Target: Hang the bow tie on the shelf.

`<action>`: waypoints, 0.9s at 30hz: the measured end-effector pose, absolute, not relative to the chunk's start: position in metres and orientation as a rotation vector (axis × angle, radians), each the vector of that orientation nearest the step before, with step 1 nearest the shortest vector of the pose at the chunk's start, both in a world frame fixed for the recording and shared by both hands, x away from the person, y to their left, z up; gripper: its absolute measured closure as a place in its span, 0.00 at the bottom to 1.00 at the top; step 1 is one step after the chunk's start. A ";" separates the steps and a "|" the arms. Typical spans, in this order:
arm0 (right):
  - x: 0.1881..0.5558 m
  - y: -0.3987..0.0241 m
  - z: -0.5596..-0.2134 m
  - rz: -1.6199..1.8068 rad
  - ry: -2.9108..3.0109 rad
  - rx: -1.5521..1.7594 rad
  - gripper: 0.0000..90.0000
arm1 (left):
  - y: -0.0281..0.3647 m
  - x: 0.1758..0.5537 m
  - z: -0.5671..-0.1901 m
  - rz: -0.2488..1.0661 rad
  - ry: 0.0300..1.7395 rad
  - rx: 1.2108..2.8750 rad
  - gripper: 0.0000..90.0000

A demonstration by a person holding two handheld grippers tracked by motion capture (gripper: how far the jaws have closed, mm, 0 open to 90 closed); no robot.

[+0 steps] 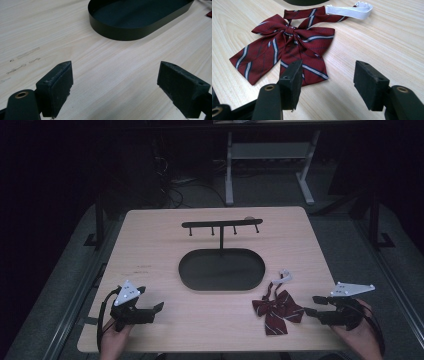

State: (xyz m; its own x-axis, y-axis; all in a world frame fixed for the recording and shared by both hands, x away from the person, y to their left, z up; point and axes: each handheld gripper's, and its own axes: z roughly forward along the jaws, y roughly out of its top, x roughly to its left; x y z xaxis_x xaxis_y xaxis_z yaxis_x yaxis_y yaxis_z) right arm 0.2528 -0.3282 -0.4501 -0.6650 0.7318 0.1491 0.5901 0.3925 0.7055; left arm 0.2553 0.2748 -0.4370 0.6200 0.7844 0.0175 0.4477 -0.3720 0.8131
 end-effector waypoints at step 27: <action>0.274 -0.297 -0.422 1.127 2.537 1.017 0.48 | 0.274 0.253 -0.436 0.516 0.964 2.014 0.14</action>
State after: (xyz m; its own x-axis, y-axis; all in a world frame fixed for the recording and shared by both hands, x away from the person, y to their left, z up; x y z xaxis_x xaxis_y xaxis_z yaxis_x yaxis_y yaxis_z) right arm 0.2740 -0.2973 -0.4218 -0.7483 0.6554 0.1019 0.5150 0.4773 0.7120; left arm 0.2529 0.2736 -0.4361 0.6218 0.7831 0.0124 0.4446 -0.3660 0.8175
